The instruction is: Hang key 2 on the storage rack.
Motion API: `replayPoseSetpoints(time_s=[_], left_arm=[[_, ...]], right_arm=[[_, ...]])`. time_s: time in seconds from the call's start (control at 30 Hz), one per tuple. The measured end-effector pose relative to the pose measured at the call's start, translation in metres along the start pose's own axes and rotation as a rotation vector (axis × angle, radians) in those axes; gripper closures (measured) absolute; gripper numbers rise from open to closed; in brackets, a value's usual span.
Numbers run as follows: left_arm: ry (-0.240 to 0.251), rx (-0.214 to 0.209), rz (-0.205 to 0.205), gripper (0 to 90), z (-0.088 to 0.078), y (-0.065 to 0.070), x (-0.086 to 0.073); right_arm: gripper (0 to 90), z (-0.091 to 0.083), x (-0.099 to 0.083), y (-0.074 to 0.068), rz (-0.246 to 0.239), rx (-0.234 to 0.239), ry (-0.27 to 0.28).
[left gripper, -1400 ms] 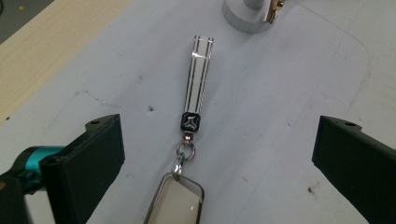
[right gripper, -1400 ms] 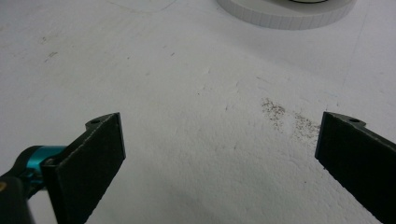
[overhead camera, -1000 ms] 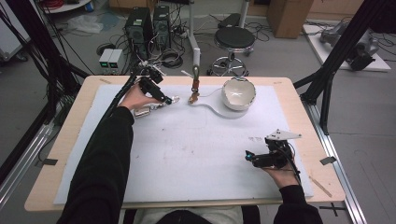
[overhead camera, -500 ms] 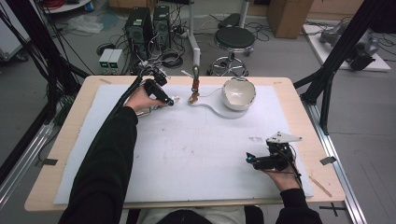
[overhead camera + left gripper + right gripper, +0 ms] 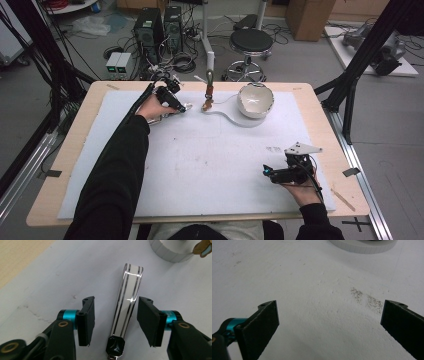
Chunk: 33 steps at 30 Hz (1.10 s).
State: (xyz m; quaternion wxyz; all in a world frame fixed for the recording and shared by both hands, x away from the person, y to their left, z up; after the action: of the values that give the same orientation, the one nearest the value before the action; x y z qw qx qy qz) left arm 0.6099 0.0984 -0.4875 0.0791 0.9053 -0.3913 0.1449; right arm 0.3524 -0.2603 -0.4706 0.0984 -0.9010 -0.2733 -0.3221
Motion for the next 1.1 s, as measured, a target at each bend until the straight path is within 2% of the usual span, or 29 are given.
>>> replayPoseSetpoints(time_s=[0.2,0.33,0.37,0.4,0.43,0.6,0.73,0.83,1.0,1.03,1.1], left_arm=[[-0.009,0.011,0.002,55.9,0.003,0.001,0.000],[-0.005,0.034,0.003,73.8,0.002,0.000,0.001],[-0.007,0.049,0.027,74.0,0.002,0.001,0.001],[-0.007,0.049,0.027,74.1,0.002,0.001,0.001],[-0.005,0.059,0.068,74.2,0.002,0.003,0.001],[-0.011,0.063,0.096,74.7,0.000,0.006,0.001],[-0.004,0.079,0.110,74.8,-0.009,0.006,0.001],[0.029,0.090,0.100,74.8,-0.026,0.006,0.004],[0.042,0.116,0.104,74.9,-0.041,0.006,0.003],[0.066,0.128,0.117,74.9,-0.050,0.008,0.004],[0.081,0.134,0.121,74.9,-0.055,0.009,0.005]], right_arm=[[0.8,0.000,0.001,0.000,-0.002,-0.002,0.003],[0.8,0.001,0.001,-0.002,-0.006,-0.001,0.000],[0.7,0.000,0.002,-0.001,-0.011,-0.001,0.003],[0.7,0.000,0.002,-0.001,-0.011,-0.001,0.003],[0.7,0.000,0.001,-0.001,-0.003,0.000,0.004],[0.8,-0.001,0.001,0.000,-0.003,-0.003,0.009],[0.7,-0.003,0.002,0.000,-0.006,-0.006,0.015],[0.8,-0.005,0.002,0.000,-0.005,-0.007,0.023],[0.8,-0.007,0.001,0.000,-0.005,-0.006,0.027],[0.8,-0.008,0.002,-0.001,-0.007,-0.003,0.029],[0.7,-0.008,0.002,-0.001,-0.007,-0.001,0.029]])
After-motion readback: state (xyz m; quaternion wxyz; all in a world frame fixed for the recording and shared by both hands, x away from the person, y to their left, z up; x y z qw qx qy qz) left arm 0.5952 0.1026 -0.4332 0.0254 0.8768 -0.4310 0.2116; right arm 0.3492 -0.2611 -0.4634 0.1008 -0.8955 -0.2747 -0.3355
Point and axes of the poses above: each handheld gripper's, and its own axes: z roughly forward along the jaws, x roughly out of its top, y roughly to its right, the point moved 8 cm from there along z, roughly forward along the jaws, and after that the axes turned 12 degrees about -y, right-handed, at the moved point
